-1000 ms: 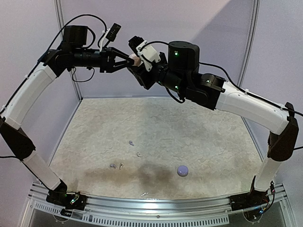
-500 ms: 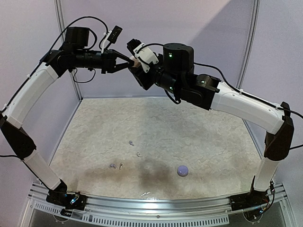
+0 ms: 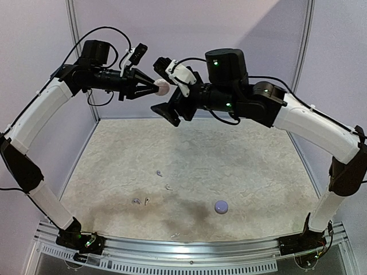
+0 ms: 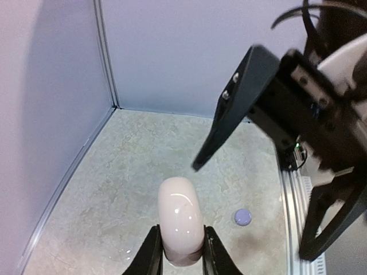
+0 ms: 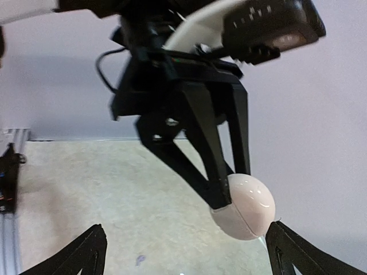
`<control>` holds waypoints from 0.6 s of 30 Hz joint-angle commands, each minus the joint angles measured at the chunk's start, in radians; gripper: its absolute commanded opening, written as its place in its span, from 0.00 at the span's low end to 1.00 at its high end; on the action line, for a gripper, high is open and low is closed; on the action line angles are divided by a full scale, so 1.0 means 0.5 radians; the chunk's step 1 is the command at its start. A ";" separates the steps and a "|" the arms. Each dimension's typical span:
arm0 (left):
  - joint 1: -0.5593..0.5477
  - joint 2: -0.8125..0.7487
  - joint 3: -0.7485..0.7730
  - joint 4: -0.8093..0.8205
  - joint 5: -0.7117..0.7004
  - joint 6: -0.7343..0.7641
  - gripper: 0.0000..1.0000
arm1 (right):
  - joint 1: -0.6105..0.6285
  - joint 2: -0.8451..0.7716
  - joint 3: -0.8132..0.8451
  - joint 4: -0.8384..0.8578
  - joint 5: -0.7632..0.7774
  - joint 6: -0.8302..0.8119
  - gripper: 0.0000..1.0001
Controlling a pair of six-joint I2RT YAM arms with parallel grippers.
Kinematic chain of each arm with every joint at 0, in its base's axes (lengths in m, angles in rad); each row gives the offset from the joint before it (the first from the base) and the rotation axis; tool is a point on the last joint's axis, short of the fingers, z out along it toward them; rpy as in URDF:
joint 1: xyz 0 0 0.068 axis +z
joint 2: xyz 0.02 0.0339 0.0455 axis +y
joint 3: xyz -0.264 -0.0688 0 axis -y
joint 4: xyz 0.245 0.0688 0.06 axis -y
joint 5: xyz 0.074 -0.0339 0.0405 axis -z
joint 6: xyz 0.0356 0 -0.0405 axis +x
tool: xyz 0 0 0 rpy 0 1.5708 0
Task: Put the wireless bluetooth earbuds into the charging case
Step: Pass from the left arm to the right
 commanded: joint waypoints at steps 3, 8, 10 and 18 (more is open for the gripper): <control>0.007 -0.066 -0.032 -0.334 0.157 0.591 0.00 | -0.114 -0.258 0.016 -0.411 -0.939 0.273 0.99; -0.024 -0.107 -0.061 -0.451 0.206 0.725 0.00 | -0.127 -0.149 0.148 -0.470 -0.838 0.384 0.92; -0.029 -0.121 -0.067 -0.470 0.224 0.737 0.00 | -0.127 -0.061 0.231 -0.533 -0.789 0.388 0.86; -0.044 -0.179 -0.114 -0.562 0.269 0.827 0.00 | -0.132 0.126 0.430 -0.572 -0.711 0.403 0.71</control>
